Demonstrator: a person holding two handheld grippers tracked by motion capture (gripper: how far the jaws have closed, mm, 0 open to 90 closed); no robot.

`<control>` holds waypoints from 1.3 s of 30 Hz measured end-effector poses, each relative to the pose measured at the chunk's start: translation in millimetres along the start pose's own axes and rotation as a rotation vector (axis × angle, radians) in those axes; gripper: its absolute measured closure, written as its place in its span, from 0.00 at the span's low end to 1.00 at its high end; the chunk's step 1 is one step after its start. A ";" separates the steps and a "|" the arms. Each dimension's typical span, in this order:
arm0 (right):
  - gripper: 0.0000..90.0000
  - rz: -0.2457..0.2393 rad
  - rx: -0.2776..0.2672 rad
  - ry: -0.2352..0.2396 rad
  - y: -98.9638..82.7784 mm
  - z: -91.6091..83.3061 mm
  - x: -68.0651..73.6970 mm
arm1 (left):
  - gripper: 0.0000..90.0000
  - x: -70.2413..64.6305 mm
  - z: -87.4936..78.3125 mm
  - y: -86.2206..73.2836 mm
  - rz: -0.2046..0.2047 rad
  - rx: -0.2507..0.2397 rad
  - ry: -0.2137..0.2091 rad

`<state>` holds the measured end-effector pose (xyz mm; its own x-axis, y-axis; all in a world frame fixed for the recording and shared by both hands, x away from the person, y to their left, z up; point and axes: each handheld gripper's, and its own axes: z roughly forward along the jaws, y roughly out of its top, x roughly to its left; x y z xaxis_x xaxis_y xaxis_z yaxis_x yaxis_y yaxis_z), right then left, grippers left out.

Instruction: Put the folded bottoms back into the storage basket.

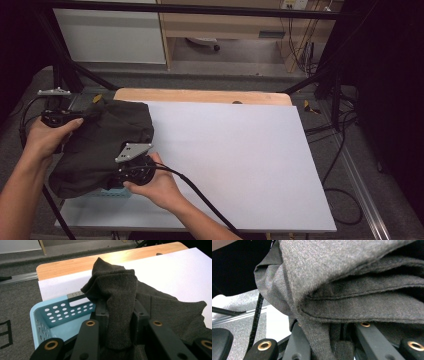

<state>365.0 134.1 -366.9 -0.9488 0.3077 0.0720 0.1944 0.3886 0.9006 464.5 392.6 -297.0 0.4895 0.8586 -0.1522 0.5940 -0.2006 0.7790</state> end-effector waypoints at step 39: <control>0.81 -0.024 0.088 -0.025 0.9 28.7 5.1 | 0.78 16.7 11.8 -15.1 -0.018 0.010 0.016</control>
<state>367.4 161.0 -378.0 -0.9471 0.3183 0.0398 0.1942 0.4702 0.8609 471.3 404.4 -318.5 0.4686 0.8695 -0.1560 0.6087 -0.1898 0.7704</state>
